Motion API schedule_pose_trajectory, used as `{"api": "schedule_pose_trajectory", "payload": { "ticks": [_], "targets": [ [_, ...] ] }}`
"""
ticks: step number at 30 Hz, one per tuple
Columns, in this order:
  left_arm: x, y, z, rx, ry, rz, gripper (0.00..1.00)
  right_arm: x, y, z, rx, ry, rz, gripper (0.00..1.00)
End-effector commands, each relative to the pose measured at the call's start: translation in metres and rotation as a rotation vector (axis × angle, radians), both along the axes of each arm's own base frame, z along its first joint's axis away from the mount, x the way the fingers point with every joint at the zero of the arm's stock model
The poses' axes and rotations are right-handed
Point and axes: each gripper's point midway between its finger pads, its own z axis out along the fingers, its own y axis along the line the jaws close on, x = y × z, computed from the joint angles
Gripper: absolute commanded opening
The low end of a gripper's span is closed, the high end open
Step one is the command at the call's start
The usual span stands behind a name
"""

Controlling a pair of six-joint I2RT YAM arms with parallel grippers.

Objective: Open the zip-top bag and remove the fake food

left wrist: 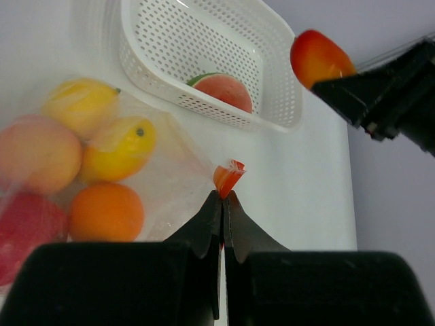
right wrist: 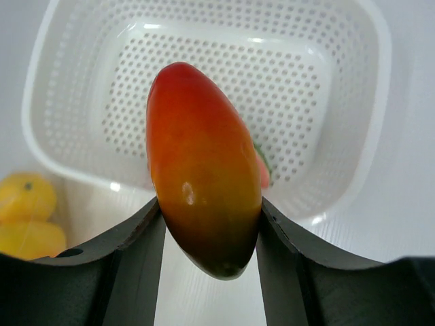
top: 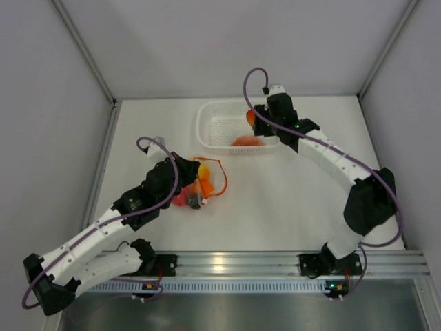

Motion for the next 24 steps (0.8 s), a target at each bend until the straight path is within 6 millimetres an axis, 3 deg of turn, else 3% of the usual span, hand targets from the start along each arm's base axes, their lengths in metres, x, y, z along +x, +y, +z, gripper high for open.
{"api": "schedule_pose_trajectory", "payload": {
  "ticks": [1,2,3,4,5,10,11,13,14,15,16,17,18,19,20,21,23,24],
  "targets": [
    [0.0,-0.007,0.025,-0.064,-0.031,-0.021,0.0,0.053,-0.014,-0.003,-0.069,0.022,-0.072,0.26],
    [0.001,-0.009,0.026,-0.066,-0.032,-0.029,0.0,0.065,-0.013,-0.028,-0.096,0.069,-0.076,0.29],
    [0.0,-0.01,0.028,-0.07,-0.033,-0.035,0.0,0.079,-0.015,-0.021,-0.096,0.058,-0.085,0.31],
    [0.001,-0.011,0.028,-0.069,-0.033,-0.036,0.0,0.086,-0.016,-0.027,-0.108,0.068,-0.088,0.41],
    [0.0,-0.012,0.03,-0.072,-0.035,-0.044,0.0,0.093,-0.015,-0.045,-0.131,0.098,-0.091,0.47],
    [0.001,-0.017,0.035,-0.062,-0.04,-0.062,0.0,0.107,-0.01,-0.037,-0.132,0.072,-0.076,0.73],
    [0.002,-0.017,0.037,-0.064,-0.042,-0.061,0.0,0.104,-0.01,-0.022,-0.109,0.046,-0.072,0.77],
    [0.002,-0.017,0.037,-0.065,-0.042,-0.061,0.0,0.093,-0.007,-0.019,-0.082,0.05,-0.048,0.86],
    [0.003,-0.019,0.04,-0.069,-0.044,-0.065,0.0,0.083,-0.009,-0.001,-0.055,0.033,-0.046,0.86],
    [0.002,-0.021,0.041,-0.073,-0.043,-0.077,0.0,0.07,-0.01,-0.008,-0.032,0.067,-0.051,0.85],
    [0.002,-0.023,0.043,-0.082,-0.04,-0.079,0.0,0.056,-0.003,0.027,0.055,0.002,-0.004,0.79],
    [0.002,-0.024,0.044,-0.086,-0.04,-0.08,0.0,0.044,0.002,0.034,0.105,-0.011,0.024,0.75],
    [0.002,-0.024,0.045,-0.093,-0.039,-0.079,0.0,0.018,0.01,0.011,0.148,0.043,0.061,0.7],
    [0.003,-0.024,0.046,-0.109,-0.034,-0.072,0.0,-0.001,0.023,0.018,0.219,0.036,0.134,0.62],
    [0.003,-0.024,0.046,-0.115,-0.031,-0.066,0.0,-0.023,0.028,0.044,0.285,-0.021,0.177,0.58],
    [0.003,-0.024,0.046,-0.125,-0.029,-0.059,0.0,-0.045,0.043,0.033,0.327,-0.007,0.234,0.55],
    [0.005,-0.024,0.045,-0.147,-0.017,-0.043,0.0,-0.083,0.063,0.048,0.401,-0.025,0.364,0.53],
    [0.005,-0.026,0.046,-0.161,-0.012,-0.041,0.0,-0.103,0.078,0.038,0.435,-0.003,0.419,0.51]
  ]
}}
